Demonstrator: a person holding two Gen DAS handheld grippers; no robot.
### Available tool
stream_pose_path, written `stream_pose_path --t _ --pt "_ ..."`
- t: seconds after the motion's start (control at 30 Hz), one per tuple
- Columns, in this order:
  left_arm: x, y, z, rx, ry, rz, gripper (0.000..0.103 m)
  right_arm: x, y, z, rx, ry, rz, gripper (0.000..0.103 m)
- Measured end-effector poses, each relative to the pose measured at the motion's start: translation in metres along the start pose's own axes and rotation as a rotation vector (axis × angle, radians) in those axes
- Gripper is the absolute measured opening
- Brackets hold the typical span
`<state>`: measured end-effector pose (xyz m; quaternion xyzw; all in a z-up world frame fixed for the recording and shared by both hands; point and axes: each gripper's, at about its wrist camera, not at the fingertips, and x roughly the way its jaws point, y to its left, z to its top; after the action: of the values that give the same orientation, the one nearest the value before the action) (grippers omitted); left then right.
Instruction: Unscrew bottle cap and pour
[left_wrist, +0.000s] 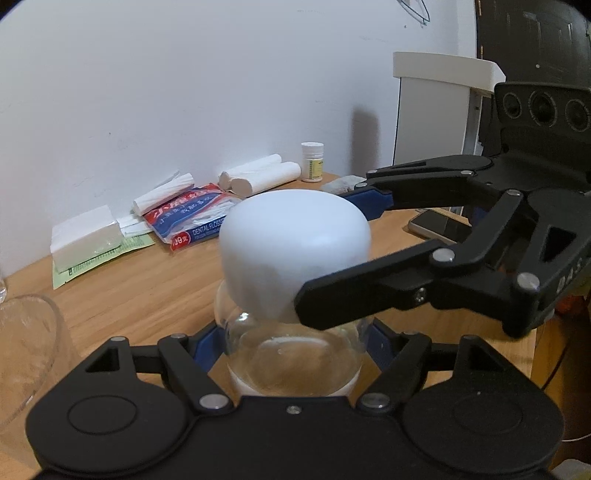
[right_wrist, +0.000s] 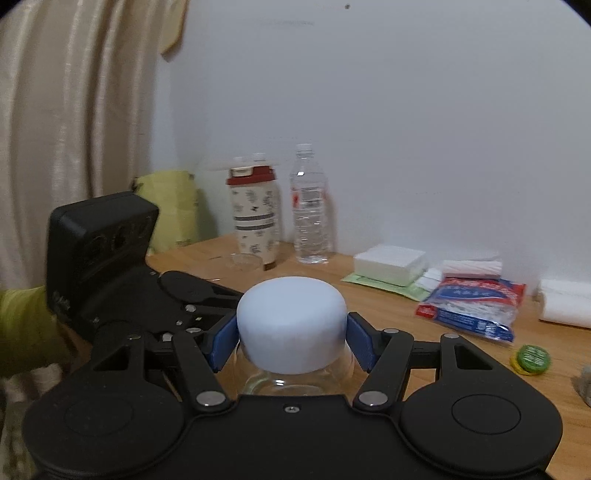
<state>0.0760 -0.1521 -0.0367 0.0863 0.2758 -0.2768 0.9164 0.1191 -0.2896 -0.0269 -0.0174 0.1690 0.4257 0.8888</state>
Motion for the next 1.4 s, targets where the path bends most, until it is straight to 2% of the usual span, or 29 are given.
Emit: stream_pose_path --t 0.07,0.33,0.43,0.5,0.73,0.93,1.13,1.3,1.4 --pt "0.0 -0.001 -0.001 -0.004 -0.002 0.004 0.078 0.001 0.001 0.0 -0.003 0.001 -0.001 0.069" --pt "0.001 -0.005 -0.001 -0.006 -0.009 0.012 0.078 0.004 0.015 0.006 0.051 -0.047 -0.109 0.072" --pt "0.001 -0.005 -0.001 -0.007 -0.009 0.011 0.078 0.009 0.019 0.007 0.045 -0.024 -0.121 0.073" --pt "0.001 -0.004 -0.002 -0.005 -0.013 0.01 0.078 0.011 0.019 0.007 0.062 -0.026 -0.133 0.069" --pt "0.001 0.0 -0.002 0.01 -0.016 -0.006 0.078 0.011 0.023 0.006 0.011 -0.026 -0.135 0.069" --pt "0.001 0.004 0.0 0.027 -0.004 -0.042 0.078 0.008 0.019 0.004 -0.028 -0.027 -0.094 0.068" --pt "0.002 0.01 -0.001 0.064 -0.004 -0.105 0.078 0.008 0.008 0.003 -0.056 -0.031 0.001 0.068" --pt "0.001 0.011 -0.003 0.095 0.001 -0.142 0.078 0.005 -0.014 0.002 -0.077 -0.029 0.161 0.068" --pt "0.002 0.01 -0.003 0.084 0.001 -0.125 0.078 0.006 -0.019 0.003 -0.093 -0.021 0.198 0.069"
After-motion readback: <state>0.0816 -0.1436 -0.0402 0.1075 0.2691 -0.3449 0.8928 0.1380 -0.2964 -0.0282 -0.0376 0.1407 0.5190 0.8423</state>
